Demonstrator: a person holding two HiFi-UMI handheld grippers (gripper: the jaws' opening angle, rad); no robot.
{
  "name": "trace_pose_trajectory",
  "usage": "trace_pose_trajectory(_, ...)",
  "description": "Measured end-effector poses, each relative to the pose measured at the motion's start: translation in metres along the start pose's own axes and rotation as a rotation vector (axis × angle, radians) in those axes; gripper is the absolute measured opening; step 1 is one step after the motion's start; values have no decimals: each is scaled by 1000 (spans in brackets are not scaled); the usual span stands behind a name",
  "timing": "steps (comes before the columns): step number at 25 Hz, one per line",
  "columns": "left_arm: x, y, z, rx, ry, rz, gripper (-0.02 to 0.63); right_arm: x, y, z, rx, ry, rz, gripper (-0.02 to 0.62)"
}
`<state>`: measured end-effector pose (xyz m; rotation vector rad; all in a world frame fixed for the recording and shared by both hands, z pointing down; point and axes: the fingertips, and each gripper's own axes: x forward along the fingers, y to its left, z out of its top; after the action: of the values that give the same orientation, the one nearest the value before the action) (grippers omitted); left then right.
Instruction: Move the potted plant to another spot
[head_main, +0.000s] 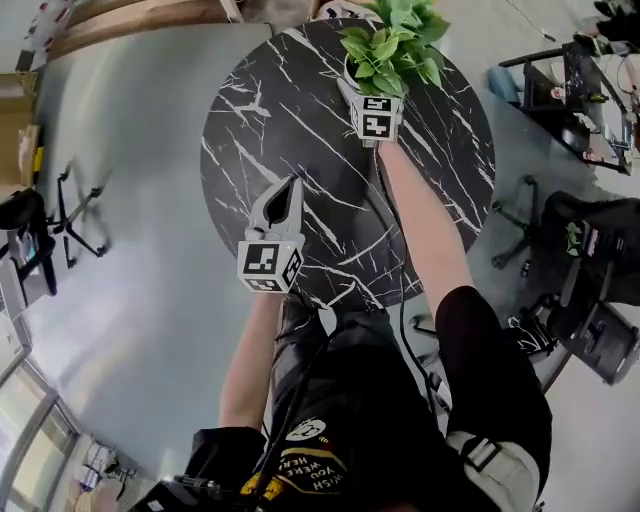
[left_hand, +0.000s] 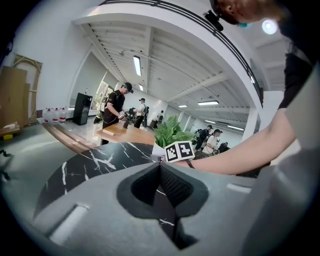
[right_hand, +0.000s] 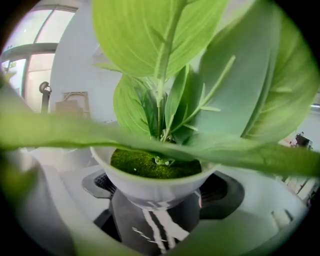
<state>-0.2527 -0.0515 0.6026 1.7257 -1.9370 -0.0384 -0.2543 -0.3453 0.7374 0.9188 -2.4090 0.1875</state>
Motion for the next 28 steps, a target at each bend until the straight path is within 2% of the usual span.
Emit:
trace_pose_trajectory(9,-90,68,-9,-69,-41,181,3,3,192,15,-148,-9,239,492)
trace_pose_trajectory(18,-151,105,-40,-140,-49,334,3,-70,328,-20,-269,-18,427,492)
trace_pose_trajectory(23,-173,102,-66,-158,-6,382,3,-138,361,-60,-316,-24,504,492)
trace_pose_trajectory(26,-170,87,-69,-148,9,369,3,-166,347,-77,-323,-25,515,492)
trace_pose_trajectory(28,-158,73,-69,-123,25,328,3,-179,320,-87,-305,-24,480,492)
